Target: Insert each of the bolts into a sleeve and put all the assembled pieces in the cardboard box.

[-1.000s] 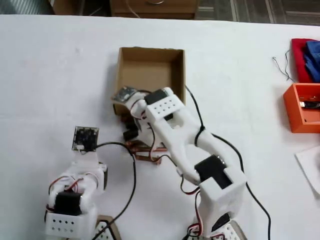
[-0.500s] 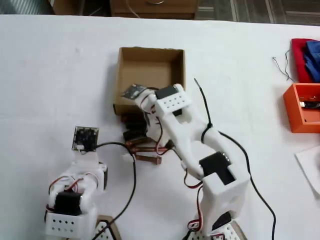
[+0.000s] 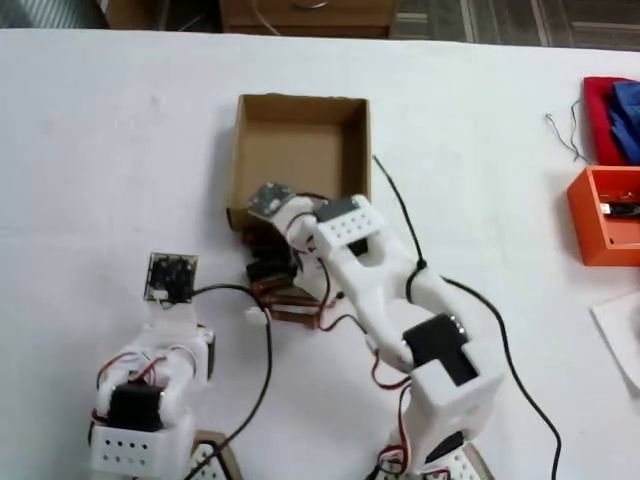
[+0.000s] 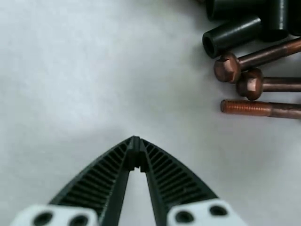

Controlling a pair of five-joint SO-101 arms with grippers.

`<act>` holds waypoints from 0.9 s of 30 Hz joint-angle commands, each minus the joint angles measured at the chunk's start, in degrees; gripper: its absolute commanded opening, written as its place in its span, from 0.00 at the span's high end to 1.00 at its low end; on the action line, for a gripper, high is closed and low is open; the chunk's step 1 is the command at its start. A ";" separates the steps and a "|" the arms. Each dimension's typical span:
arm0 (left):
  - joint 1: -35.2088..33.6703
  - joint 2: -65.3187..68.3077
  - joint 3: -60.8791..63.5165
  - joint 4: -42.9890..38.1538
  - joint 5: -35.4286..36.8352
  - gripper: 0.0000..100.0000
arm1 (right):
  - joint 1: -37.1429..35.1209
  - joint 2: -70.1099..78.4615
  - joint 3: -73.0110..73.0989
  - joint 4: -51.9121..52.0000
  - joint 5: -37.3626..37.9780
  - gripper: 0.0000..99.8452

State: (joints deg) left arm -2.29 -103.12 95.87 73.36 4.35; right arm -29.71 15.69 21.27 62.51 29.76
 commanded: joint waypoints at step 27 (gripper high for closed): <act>0.70 -1.23 1.10 0.18 0.09 0.97 | 1.98 -2.15 4.22 1.80 0.26 0.86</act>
State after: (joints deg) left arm -2.29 -103.12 95.87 73.36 4.35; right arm -29.54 13.23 24.62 63.12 29.93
